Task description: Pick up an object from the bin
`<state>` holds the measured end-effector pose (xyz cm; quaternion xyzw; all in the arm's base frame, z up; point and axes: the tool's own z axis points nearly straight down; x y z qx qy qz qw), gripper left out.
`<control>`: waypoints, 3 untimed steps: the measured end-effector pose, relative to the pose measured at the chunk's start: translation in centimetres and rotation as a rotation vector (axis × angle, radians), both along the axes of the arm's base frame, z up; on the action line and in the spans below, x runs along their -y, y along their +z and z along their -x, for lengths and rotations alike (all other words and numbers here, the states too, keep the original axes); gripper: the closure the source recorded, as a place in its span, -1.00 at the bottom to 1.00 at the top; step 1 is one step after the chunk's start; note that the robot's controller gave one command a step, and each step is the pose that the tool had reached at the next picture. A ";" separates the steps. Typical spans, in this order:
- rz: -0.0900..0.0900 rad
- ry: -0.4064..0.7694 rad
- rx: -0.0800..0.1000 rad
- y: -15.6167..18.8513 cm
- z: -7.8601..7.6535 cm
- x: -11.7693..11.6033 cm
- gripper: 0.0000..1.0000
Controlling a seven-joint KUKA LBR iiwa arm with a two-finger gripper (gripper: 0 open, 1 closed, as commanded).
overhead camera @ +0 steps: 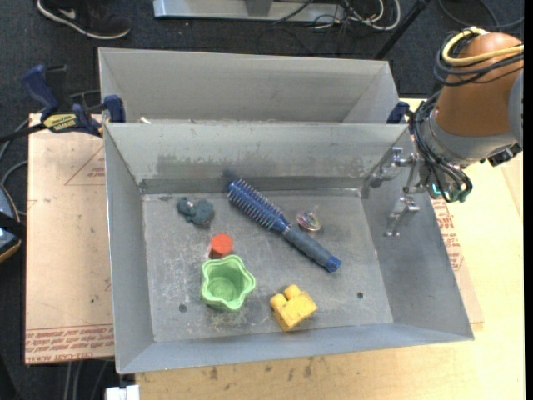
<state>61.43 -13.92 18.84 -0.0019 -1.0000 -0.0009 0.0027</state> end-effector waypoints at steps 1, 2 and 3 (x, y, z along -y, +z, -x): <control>0.005 0.094 0.015 -11.5 3.7 -6.3 -1.00; 0.003 -0.230 0.033 -11.1 8.5 -7.6 -1.00; 0.002 -0.226 0.017 -11.2 8.8 -7.7 1.00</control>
Offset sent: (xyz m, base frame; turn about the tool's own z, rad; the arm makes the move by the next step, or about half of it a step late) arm -0.0405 0.0626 -0.1176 -0.0924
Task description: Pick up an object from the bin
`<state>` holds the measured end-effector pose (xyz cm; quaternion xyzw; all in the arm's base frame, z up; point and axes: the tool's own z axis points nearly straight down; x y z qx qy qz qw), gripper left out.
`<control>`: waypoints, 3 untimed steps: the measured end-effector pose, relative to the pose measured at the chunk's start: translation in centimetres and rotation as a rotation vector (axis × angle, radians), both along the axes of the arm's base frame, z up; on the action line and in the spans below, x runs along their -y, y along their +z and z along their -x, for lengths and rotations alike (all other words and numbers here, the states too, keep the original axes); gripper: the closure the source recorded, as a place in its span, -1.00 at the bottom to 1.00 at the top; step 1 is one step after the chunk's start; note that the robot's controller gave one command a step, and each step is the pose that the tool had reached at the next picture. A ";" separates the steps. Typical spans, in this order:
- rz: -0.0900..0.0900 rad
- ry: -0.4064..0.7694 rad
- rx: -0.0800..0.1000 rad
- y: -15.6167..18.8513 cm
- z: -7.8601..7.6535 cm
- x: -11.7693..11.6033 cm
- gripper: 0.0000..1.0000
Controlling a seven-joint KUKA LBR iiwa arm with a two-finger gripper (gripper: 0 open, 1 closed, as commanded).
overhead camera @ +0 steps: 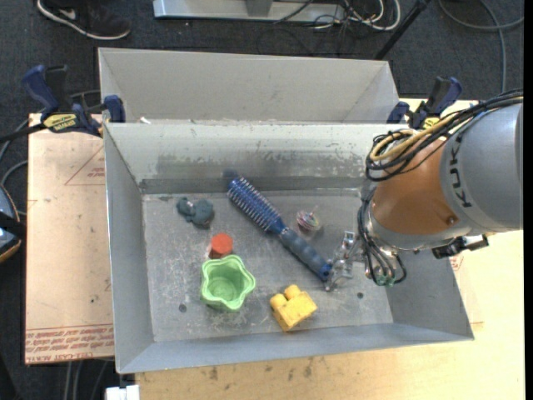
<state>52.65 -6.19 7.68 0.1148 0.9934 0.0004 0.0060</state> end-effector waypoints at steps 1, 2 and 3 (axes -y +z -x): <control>0.001 0.032 -0.001 13.5 -0.1 0.3 1.00; -0.001 0.034 -0.010 13.1 0.1 0.2 -1.00; -0.004 0.028 -0.019 7.3 2.9 -6.2 -1.00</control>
Offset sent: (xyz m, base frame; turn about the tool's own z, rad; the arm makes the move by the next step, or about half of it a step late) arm -0.0015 -0.0031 0.1309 -0.0329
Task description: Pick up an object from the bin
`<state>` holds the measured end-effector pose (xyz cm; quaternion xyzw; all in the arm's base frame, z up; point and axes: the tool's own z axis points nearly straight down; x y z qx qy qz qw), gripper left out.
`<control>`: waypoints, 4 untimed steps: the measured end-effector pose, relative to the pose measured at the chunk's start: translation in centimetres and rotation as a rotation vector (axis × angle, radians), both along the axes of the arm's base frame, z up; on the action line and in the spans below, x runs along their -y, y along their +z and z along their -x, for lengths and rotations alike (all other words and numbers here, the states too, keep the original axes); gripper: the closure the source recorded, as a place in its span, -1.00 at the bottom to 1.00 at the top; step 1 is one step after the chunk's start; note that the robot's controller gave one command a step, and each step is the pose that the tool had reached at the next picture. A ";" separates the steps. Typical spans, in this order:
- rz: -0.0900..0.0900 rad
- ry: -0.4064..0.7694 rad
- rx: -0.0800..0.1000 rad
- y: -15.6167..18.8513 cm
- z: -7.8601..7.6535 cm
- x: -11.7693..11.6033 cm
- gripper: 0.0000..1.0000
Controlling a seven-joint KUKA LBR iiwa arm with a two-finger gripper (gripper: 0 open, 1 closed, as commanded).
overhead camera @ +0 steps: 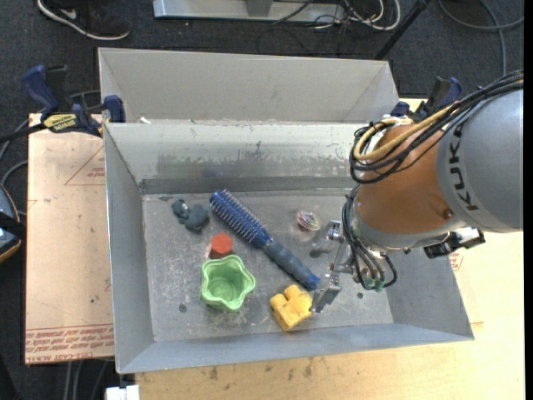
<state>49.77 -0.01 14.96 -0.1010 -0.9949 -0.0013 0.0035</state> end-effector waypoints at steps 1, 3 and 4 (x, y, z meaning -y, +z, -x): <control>0.002 0.061 0.013 -5.5 -0.8 -0.4 -1.00; 0.005 0.058 0.040 -5.3 -1.4 -0.3 1.00; 0.005 0.058 0.040 -5.3 -1.4 -0.3 1.00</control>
Offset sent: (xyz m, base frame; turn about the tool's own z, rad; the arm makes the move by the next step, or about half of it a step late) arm 0.0046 0.0066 -0.0796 -0.0669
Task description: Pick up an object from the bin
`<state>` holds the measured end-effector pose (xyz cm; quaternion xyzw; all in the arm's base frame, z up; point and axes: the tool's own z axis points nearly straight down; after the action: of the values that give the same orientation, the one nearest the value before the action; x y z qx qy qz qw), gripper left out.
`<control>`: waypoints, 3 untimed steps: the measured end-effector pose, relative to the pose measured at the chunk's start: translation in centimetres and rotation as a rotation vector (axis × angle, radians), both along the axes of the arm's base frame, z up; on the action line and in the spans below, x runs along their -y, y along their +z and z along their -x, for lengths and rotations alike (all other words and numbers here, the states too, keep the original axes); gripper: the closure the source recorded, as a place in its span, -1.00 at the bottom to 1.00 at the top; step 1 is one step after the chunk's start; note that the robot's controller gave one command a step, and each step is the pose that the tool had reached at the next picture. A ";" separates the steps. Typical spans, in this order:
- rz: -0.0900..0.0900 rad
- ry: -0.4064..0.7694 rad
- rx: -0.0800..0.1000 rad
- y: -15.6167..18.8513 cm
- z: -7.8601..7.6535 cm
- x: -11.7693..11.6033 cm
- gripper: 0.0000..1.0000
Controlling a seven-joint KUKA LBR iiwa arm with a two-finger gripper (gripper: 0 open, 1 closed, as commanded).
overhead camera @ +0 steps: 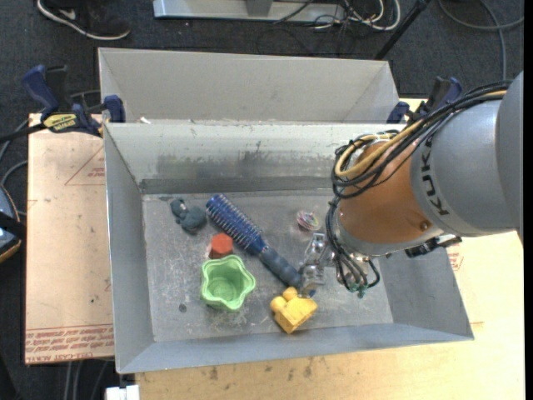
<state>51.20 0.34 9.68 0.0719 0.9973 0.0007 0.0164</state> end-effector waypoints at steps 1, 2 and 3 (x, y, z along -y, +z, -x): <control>0.000 0.000 0.000 0.0 0.0 0.0 1.00; 0.000 0.000 0.000 0.0 0.0 0.0 1.00; 0.000 0.000 0.000 0.0 0.0 0.0 1.00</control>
Offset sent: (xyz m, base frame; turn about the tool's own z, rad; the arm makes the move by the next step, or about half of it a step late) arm 0.0000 0.0000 0.0000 0.0000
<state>51.19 0.33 9.67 0.0719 0.9973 0.0006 0.0163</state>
